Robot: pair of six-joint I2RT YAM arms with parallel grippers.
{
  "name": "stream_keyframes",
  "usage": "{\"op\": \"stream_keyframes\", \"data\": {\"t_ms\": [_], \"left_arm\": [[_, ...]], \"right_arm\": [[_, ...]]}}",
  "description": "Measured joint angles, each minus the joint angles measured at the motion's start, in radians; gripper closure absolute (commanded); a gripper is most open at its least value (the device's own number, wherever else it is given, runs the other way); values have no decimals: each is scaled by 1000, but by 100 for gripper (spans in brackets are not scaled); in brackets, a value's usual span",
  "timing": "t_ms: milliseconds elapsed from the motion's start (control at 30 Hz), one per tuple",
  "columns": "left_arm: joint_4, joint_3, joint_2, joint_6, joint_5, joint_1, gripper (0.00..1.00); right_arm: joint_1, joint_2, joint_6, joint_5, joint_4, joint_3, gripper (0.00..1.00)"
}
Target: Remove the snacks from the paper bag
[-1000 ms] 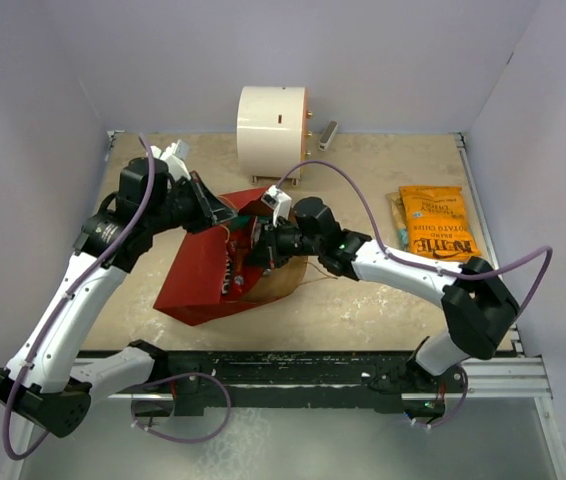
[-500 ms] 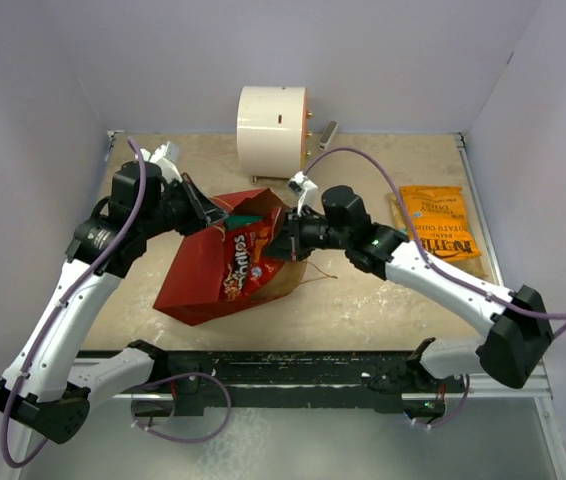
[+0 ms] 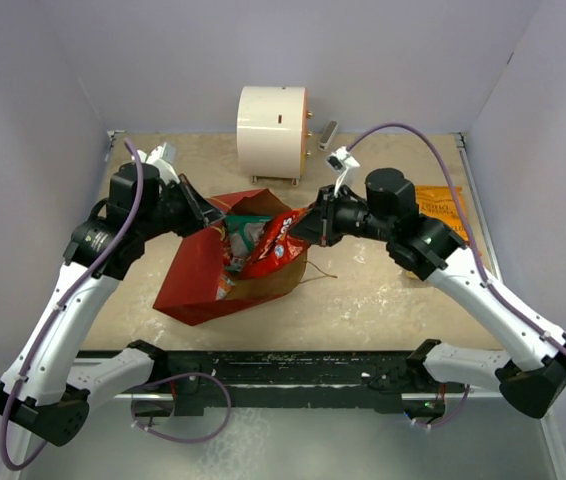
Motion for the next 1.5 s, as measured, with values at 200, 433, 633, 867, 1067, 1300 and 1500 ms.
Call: {"op": "stream_keyframes", "data": {"t_ms": [200,433,633,867,1067,1300,1500], "left_arm": [[-4,0,-8,0,-6,0,100],[-5,0,-26,3,-10,0,100],[-6,0,-24,30,-8,0,100],[-5,0,8,63,35,0,100],[-5,17,43,115,104,0,100],[-6,65,71,185,152,0,100],[-35,93,90,245,154,0,100]], "right_arm": [[-22,-19,-17,74,-123,111,100],[-74,0,-17,222,-249,286,100],[-258,33,-18,311,-296,342,100],[-432,106,-47,415,-309,363,100],[-579,120,-65,444,-224,314,100],[-732,191,-66,451,-93,253,100],[-830,223,-69,451,1,109,100]]}}
